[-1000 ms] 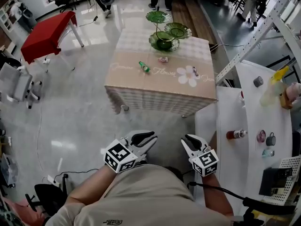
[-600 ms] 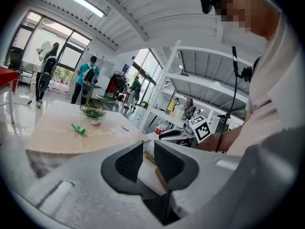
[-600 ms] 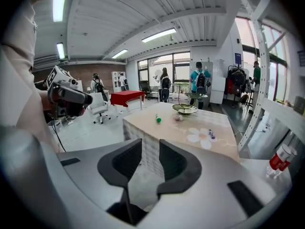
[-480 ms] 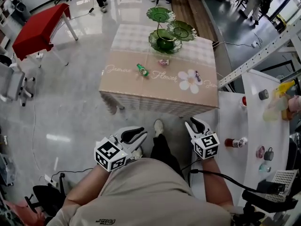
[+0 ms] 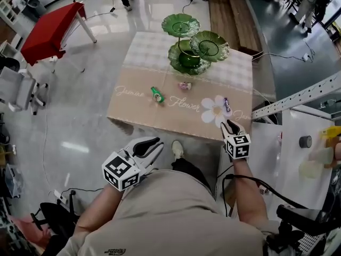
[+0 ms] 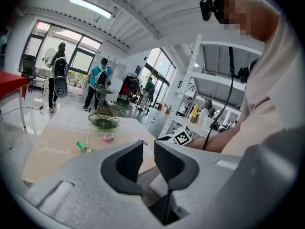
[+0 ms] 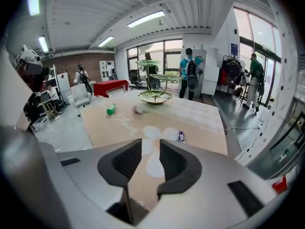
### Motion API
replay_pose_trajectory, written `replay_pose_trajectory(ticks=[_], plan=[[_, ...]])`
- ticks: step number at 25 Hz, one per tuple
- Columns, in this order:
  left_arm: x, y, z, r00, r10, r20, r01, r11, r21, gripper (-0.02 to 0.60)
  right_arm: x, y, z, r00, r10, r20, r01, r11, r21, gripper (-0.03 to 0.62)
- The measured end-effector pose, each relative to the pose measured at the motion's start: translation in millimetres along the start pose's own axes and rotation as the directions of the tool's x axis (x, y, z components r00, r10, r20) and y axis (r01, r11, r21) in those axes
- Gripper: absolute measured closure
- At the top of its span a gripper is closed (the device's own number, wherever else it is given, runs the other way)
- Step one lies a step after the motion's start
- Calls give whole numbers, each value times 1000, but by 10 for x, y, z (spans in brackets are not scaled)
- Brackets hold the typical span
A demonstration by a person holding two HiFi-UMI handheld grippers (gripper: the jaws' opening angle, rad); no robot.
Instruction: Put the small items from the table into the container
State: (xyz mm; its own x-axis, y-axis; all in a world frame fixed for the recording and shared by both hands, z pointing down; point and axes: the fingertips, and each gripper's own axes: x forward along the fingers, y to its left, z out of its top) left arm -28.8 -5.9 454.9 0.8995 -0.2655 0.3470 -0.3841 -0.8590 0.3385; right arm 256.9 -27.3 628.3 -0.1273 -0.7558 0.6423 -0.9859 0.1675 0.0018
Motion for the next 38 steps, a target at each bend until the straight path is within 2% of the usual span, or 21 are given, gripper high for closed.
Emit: replay_pose_trajectory(ticks=[5,9,14,24,30,33,38], plan=[[409,127,247,999,34,-4,-34,999,-6,525,515,-592,-72,998,-19,-55,20,1000,7,477],[590,233,337,998,68,-7,-68,998,-10,525,866,-840,-155,995,-15,-101,16,1000,4,470],[715,354,390,995,104,-6,-104,994,-17,525,1167,-922,-310,988,10,-154,-11,1000,-2,464],[790,535,558,993,118,14,-117,993,-19,525,1104,-868,-239,986,49,-159,-49,999,7,496],[792,510,564,996,85,22,-85,996,-23,526,829,-918,343,995,64,-71,-64,998,4,497],[753,492,568,996,81,29,-81,997,-12,530,661,-948,797,998,69,-15,-69,997,-31,497],[653,475,567,996,78,45,-78,997,-15,572,491,-970,1568,994,87,69,-79,991,-104,497]])
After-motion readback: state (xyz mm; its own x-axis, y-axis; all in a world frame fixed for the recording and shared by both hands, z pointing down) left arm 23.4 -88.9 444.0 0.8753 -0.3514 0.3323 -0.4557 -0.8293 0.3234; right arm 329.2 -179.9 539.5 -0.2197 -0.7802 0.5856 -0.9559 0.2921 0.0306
